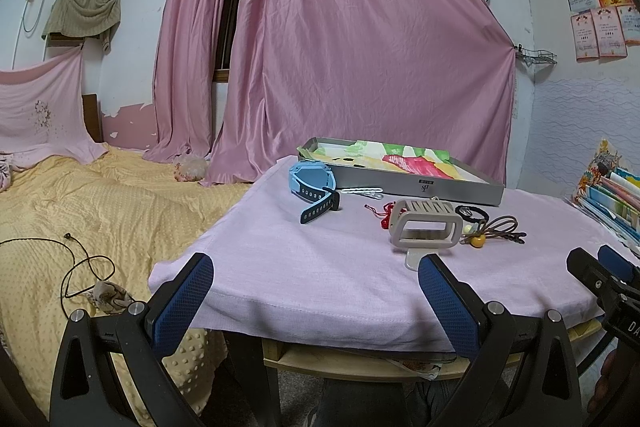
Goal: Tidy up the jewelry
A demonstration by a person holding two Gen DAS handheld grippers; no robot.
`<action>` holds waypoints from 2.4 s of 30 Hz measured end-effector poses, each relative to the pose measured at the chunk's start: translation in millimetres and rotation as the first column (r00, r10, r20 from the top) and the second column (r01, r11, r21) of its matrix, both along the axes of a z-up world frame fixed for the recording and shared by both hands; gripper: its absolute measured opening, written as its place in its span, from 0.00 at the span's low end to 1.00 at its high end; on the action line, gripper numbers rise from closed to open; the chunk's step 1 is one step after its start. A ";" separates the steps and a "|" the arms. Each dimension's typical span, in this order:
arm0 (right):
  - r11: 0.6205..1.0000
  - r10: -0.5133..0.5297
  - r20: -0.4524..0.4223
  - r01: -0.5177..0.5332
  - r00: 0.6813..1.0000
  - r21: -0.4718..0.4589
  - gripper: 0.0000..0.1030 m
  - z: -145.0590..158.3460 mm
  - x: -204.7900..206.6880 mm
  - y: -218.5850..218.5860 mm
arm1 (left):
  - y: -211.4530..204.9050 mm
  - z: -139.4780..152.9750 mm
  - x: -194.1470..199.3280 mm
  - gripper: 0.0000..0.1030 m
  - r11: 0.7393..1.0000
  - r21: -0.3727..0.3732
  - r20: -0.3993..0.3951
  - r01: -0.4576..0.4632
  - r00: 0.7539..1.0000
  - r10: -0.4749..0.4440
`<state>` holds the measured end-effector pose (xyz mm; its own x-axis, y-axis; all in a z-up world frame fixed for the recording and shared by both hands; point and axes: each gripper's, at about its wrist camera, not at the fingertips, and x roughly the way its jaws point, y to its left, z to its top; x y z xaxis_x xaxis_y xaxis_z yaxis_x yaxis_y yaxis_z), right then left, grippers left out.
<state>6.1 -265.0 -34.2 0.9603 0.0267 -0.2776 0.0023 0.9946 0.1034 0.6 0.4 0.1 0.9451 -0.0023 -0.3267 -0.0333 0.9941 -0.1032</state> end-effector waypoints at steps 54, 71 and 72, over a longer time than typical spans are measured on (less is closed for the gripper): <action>0.990 0.110 -0.303 -0.131 0.946 -0.048 0.57 8.4 115.6 -47.3 | -61.0 3.8 91.5 1.00 0.964 -0.026 -0.147 0.266 0.953 -0.266; 0.962 0.205 -0.457 -0.263 0.865 -0.067 0.41 -1.0 147.8 -39.2 | -78.4 -5.7 120.2 0.63 0.956 0.004 -0.256 0.294 0.924 -0.283; 0.962 0.203 -0.456 -0.263 0.866 -0.071 0.38 -0.7 147.5 -39.0 | -78.9 -5.8 120.4 0.63 0.955 0.004 -0.257 0.295 0.924 -0.284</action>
